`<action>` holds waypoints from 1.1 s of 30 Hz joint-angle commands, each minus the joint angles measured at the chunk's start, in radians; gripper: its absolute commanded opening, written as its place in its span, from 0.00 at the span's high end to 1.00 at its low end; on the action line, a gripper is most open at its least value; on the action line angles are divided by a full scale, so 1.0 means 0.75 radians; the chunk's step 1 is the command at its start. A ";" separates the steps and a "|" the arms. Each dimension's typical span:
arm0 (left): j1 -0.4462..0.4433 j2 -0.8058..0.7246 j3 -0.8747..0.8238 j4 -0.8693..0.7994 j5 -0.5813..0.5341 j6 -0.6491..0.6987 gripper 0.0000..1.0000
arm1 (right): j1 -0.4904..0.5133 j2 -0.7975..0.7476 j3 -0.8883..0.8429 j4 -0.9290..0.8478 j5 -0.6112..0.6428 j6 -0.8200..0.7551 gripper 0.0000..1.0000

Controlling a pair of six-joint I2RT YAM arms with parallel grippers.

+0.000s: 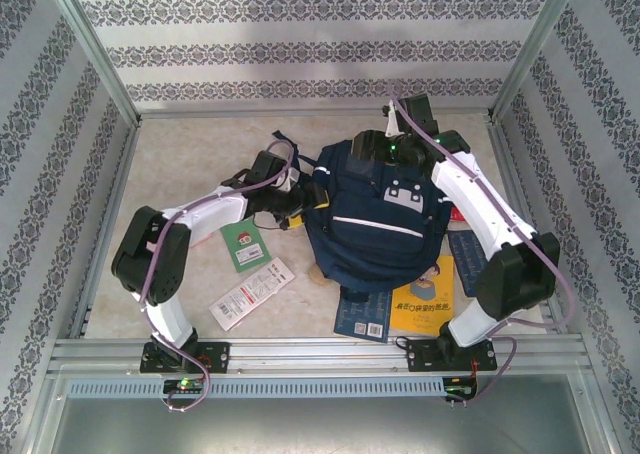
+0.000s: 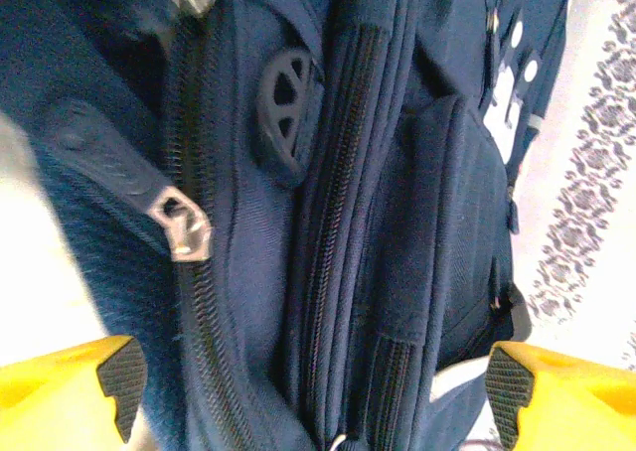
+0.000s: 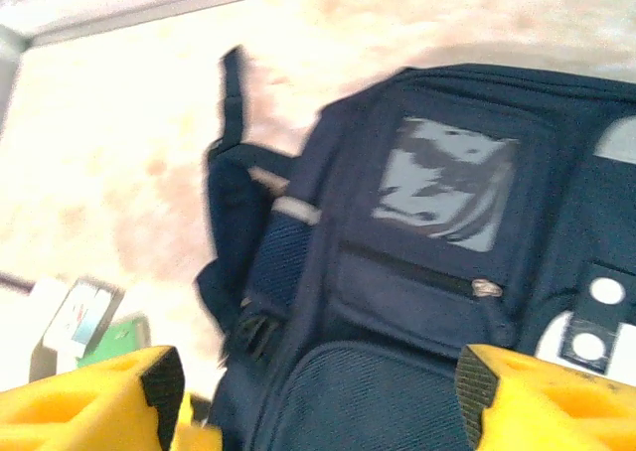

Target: Pack the student bag

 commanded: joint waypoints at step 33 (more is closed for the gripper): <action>-0.025 0.212 0.132 -0.122 -0.065 0.073 0.13 | -0.275 0.744 0.097 0.053 -0.311 -0.023 0.24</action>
